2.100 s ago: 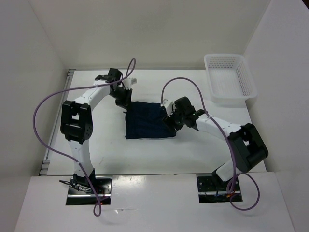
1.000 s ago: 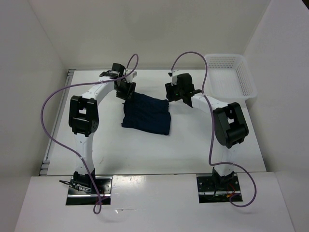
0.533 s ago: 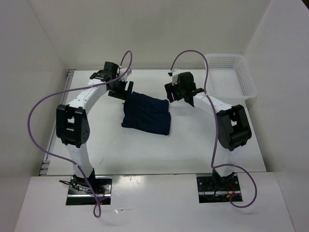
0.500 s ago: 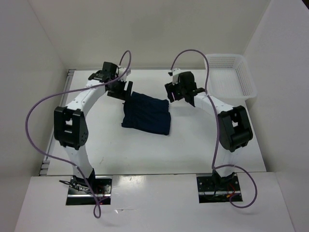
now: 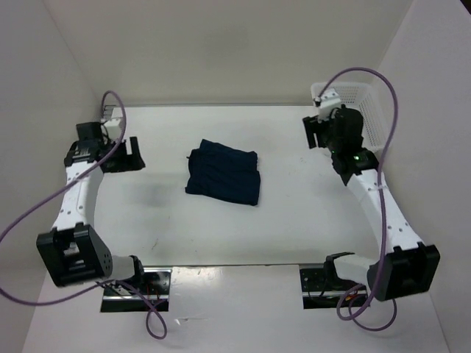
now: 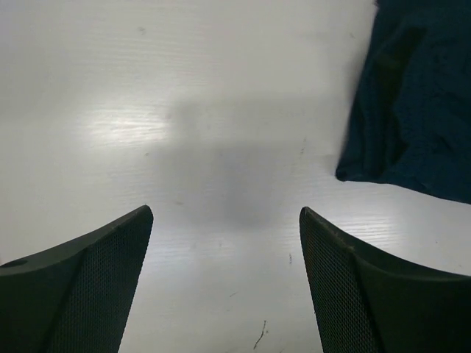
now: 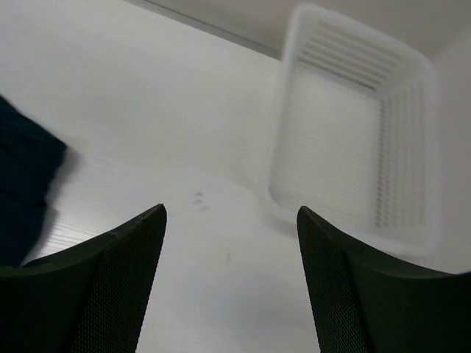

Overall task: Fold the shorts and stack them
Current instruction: Fold the shorts

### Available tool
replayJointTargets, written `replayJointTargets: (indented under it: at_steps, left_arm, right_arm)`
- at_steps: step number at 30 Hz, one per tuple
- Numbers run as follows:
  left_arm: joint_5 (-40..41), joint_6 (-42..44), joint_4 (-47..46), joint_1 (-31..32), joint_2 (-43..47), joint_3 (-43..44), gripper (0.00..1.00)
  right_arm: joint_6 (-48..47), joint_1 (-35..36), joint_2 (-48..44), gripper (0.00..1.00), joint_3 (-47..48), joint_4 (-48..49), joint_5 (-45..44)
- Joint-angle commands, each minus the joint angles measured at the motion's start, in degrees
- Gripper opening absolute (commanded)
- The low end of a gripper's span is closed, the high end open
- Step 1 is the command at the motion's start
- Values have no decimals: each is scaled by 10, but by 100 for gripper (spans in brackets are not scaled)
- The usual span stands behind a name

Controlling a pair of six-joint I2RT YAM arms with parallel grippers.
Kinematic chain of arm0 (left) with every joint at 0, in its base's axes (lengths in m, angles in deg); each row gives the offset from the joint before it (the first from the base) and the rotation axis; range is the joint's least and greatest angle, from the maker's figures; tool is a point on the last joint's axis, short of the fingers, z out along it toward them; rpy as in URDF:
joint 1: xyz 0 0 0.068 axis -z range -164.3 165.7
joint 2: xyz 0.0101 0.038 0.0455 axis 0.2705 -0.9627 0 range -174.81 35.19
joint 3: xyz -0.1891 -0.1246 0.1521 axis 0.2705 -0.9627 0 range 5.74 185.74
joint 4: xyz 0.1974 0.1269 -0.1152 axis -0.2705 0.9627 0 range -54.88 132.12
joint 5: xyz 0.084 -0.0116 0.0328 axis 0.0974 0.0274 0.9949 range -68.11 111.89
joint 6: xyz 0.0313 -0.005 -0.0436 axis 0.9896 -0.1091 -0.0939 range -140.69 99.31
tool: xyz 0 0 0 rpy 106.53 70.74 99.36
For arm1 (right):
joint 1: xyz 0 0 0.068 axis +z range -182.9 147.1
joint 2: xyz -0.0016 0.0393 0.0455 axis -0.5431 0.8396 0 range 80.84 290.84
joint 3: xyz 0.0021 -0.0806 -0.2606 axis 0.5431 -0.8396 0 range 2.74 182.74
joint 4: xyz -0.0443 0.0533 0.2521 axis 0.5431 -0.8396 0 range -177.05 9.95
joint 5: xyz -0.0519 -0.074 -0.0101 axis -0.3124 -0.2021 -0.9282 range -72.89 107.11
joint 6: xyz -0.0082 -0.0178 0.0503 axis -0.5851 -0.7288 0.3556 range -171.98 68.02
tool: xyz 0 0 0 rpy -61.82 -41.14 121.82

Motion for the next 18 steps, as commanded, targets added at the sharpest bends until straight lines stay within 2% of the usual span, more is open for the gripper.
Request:
replayJointTargets:
  at_steps: [1,4,9,10,14,18]
  left_arm:
    - [5,3,-27,-49,84,-41,88]
    - [10,3,-32,-91,133,-89,91]
    - [-24,3,-37,-108,159,-109,92]
    - [-29,3,-37,-108,164,-109,100]
    - [-114,3,-22,-108,159,-109,100]
    - [-141,3,-11,-108,148,-98,100]
  right_arm:
    - [-22,-66,-52,77,-39,-37,-21]
    - [-10,-95,-108,77,-76,-37,-15]
    - [28,-101,-161,78,-111,-49,25]
    - [28,-101,-161,78,-120,-49,31]
    - [43,-101,-161,78,-132,-43,86]
    - [71,-67,-81,74,-126,-29,161]
